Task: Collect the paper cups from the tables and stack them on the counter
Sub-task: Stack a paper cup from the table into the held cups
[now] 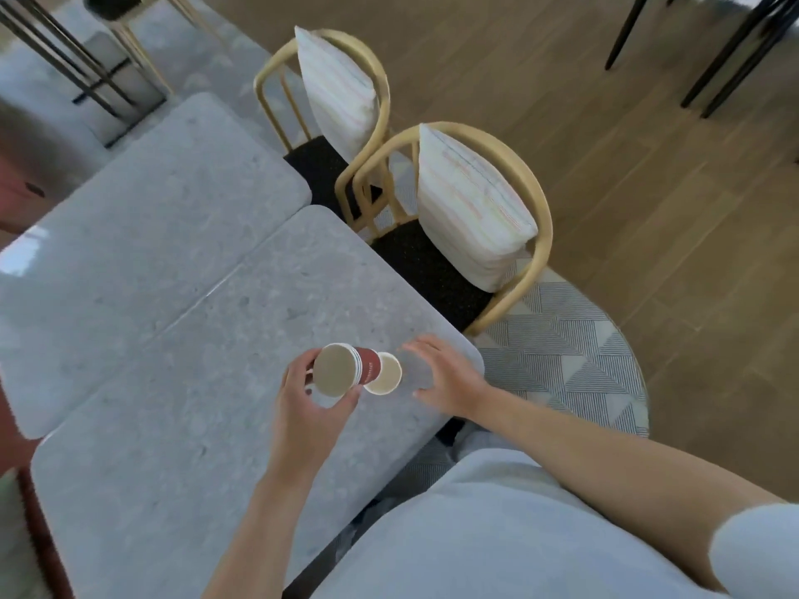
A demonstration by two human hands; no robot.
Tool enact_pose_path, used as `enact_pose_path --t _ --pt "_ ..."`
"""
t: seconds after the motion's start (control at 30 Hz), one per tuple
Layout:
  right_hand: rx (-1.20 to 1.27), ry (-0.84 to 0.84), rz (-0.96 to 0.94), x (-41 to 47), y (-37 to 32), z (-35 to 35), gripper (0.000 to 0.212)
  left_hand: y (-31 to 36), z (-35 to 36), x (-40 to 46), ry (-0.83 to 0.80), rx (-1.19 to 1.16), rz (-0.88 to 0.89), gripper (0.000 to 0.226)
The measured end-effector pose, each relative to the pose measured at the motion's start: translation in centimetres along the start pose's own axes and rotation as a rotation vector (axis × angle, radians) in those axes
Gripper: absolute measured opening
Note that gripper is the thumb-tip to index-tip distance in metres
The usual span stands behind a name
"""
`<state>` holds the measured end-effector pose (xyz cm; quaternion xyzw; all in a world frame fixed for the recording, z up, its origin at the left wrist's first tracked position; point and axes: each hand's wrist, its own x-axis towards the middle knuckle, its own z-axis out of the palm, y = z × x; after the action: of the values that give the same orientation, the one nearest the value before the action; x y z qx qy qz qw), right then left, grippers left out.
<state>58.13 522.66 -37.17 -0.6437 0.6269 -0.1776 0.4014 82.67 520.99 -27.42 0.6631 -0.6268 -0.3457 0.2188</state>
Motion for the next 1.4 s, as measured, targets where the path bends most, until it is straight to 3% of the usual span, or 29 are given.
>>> enact_pose_path --t 0.57,0.7,1.07,1.2,1.33,1.4 --pt "0.082 -0.145 0.110 1.1 0.5 1.3 0.077 -1.4 2.4 -0.5 -0.108 0.064 -0.086 0.068" --pt "0.052 -0.171 0.058 2.1 -0.4 1.6 0.070 -1.8 1.8 -1.0 -0.131 0.014 -0.108 0.072" --pt "-0.174 -0.376 -0.206 5.2 -2.5 1.6 0.081 -2.8 0.5 -1.7 -0.216 0.030 -0.123 0.080" --pt "-0.255 -0.447 -0.260 6.2 -3.4 1.9 0.072 -3.2 0.3 -1.9 -0.214 0.028 -0.130 0.079" --pt "-0.265 -0.457 -0.237 6.7 -3.8 2.3 0.035 -3.8 0.4 -2.0 -0.193 0.023 -0.138 0.079" --pt "-0.261 -0.457 -0.208 6.5 -3.7 2.3 0.037 -4.0 0.6 -1.9 -0.175 0.010 -0.146 0.076"
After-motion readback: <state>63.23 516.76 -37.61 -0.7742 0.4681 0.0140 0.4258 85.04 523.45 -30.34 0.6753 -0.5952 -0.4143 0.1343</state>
